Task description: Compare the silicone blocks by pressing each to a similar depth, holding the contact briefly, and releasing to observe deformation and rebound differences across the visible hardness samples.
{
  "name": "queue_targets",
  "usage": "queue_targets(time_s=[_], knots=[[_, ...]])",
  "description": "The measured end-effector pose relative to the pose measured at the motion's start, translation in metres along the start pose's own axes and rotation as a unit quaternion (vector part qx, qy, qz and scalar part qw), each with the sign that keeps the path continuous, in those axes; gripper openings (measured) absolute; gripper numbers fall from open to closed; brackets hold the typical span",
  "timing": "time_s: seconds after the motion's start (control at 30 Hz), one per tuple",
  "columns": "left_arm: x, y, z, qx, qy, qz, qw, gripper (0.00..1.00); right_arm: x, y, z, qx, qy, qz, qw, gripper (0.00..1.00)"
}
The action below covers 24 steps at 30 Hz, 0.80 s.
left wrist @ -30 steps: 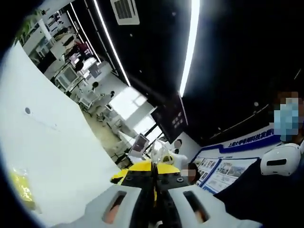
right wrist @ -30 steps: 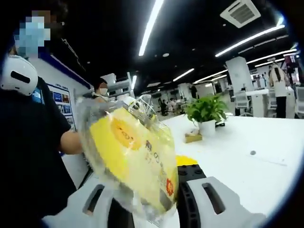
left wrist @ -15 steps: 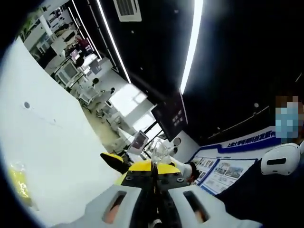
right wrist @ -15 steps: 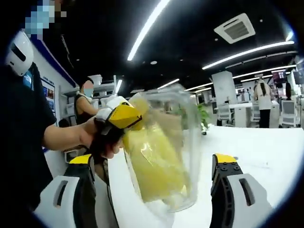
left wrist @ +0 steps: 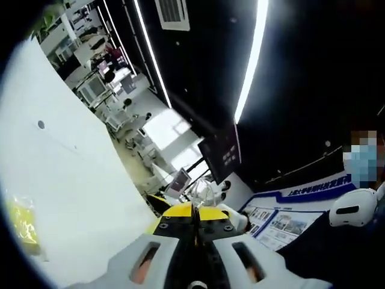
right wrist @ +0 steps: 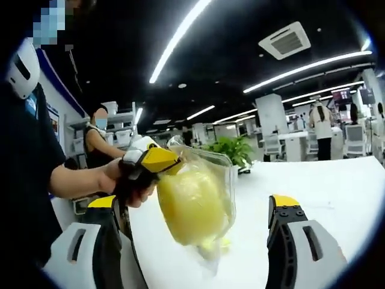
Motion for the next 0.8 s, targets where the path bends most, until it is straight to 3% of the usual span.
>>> queue_targets(time_s=[0.2,0.4,0.63,0.8], knots=[[0.012,-0.003,-0.001,0.001,0.008,0.007,0.9999,0.00,0.000,0.010,0.003,-0.012,0.002,-0.010,0.9999,0.96],[0.027,-0.007,-0.007,-0.002,0.025,0.013,0.9996,0.00,-0.009,0.027,0.008,-0.018,0.011,-0.045,0.9988,0.96],[0.046,-0.013,-0.027,0.009,0.052,0.026,0.9983,0.00,-0.023,0.052,-0.003,0.011,0.012,-0.089,0.9959,0.96],[0.057,-0.016,-0.034,0.014,0.069,0.035,0.9969,0.00,-0.029,0.072,-0.007,0.012,0.028,-0.120,0.9923,0.96]])
Point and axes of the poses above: the point that each gripper's makers call its tool centre point, and the gripper's own axes: y roughly backward along the fingers, x roughly to its left, z roughly out of its top, the point moved 2 cm from there along y, roughly backward along the fingers, and after that the axes turned 9 degrees about y, right-handed, at the moved point
